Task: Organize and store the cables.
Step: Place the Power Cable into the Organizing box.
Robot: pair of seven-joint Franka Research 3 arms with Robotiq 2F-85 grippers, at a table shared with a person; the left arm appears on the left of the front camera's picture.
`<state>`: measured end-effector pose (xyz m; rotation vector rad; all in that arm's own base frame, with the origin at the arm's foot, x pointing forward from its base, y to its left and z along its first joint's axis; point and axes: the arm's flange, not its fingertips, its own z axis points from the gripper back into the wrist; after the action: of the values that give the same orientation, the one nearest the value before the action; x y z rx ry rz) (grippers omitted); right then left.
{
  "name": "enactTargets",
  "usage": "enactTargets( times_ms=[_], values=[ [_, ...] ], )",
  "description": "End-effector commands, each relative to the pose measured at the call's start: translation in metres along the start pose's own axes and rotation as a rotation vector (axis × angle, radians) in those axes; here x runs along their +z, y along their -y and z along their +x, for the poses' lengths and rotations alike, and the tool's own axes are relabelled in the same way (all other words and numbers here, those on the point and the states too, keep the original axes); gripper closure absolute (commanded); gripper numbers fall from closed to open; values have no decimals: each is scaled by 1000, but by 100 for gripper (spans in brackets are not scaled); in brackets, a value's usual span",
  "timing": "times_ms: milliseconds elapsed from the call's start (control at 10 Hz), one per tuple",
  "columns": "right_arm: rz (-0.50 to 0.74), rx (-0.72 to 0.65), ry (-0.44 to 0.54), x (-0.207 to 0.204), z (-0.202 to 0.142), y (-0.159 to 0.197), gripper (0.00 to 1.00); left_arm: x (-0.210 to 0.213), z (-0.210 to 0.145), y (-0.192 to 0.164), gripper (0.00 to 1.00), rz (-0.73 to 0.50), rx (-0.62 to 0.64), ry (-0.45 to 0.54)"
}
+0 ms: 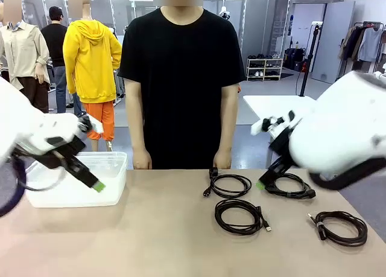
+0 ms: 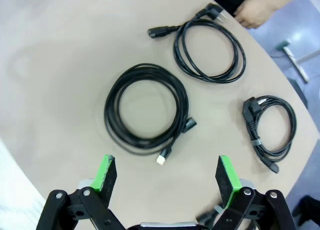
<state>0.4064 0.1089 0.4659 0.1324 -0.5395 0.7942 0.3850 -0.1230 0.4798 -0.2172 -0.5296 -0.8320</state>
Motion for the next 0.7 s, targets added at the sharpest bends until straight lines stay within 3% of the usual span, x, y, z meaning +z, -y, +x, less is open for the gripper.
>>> enactTargets(
  times_ms=[0,300,600],
  values=[
    [145,51,6,58,-21,39,0,58,-18,-27,0,-121,-79,-4],
    [249,39,136,133,-102,78,0,132,-79,-50,0,-152,-121,96],
    [313,-10,223,168,-198,94,0,163,-163,-69,0,-104,-6,223]
  ],
)
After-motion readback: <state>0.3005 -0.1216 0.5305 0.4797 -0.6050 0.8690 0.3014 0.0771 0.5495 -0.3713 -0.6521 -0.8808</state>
